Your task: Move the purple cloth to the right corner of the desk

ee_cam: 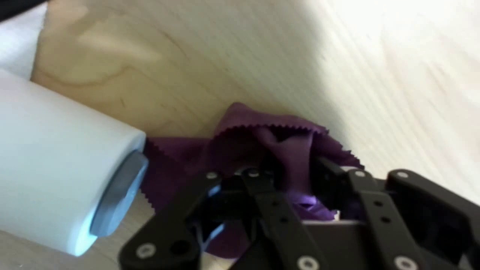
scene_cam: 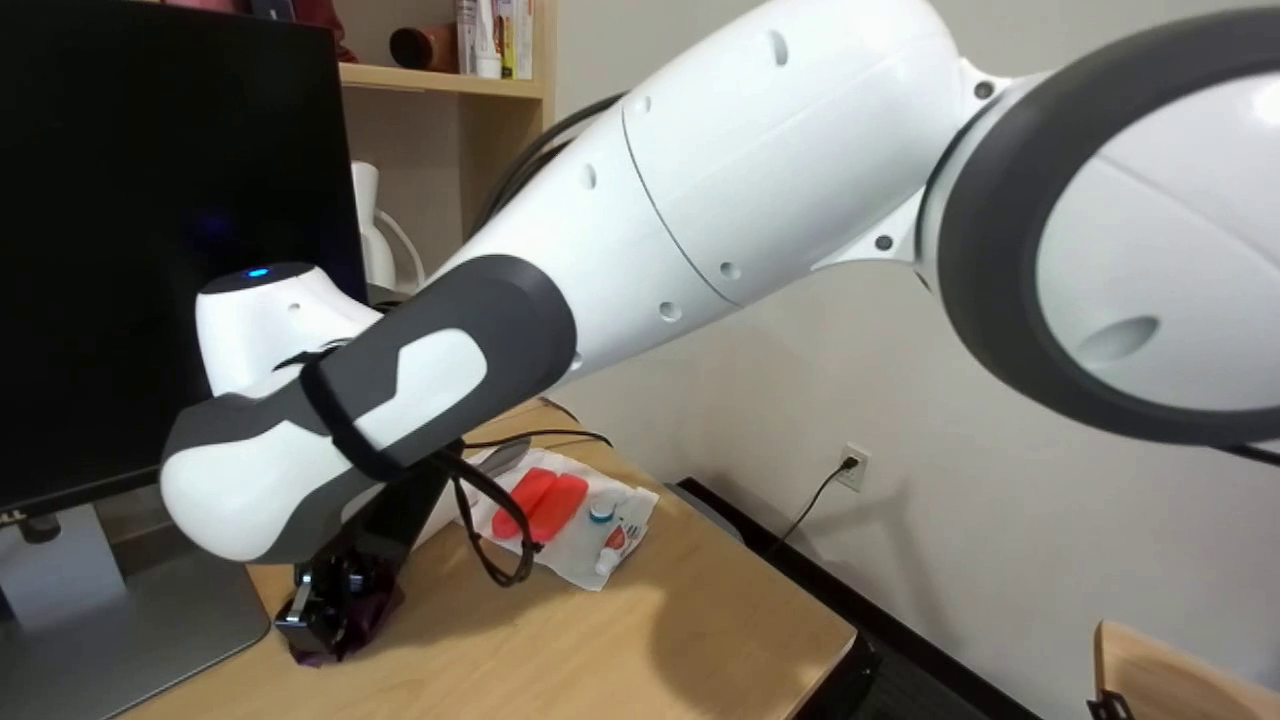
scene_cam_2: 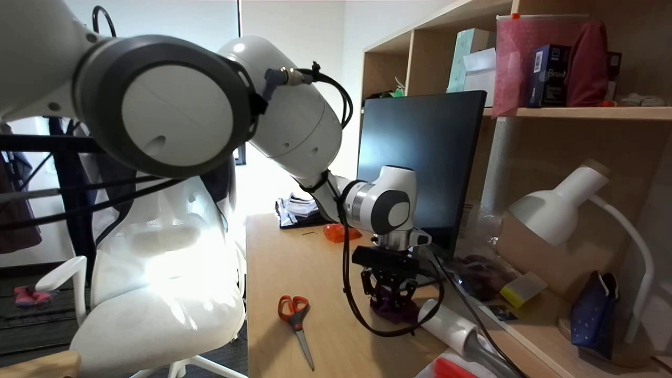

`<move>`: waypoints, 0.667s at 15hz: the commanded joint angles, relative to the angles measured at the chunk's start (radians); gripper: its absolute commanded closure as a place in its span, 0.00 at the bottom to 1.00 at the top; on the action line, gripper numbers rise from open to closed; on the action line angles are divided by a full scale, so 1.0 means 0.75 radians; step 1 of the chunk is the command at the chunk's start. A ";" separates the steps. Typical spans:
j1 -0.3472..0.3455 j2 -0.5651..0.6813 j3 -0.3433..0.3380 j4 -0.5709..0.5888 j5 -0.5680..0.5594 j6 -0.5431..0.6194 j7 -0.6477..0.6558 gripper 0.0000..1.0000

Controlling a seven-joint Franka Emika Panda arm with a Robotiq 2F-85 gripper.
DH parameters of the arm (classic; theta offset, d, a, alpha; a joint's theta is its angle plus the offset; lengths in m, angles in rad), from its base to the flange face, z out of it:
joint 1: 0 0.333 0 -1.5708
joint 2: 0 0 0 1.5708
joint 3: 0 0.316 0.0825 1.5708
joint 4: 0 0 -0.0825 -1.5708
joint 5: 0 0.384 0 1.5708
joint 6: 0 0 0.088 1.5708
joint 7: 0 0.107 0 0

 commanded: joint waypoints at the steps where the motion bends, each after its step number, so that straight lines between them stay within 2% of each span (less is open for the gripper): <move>1: -0.032 -0.083 0.025 -0.060 0.019 -0.013 -0.065 0.97; 3: -0.042 -0.127 0.034 -0.098 0.019 0.030 -0.083 1.00; 5: -0.053 -0.184 0.042 -0.136 0.019 0.077 -0.098 0.94; 10: -0.036 -0.338 0.014 -0.228 -0.012 0.141 -0.065 0.94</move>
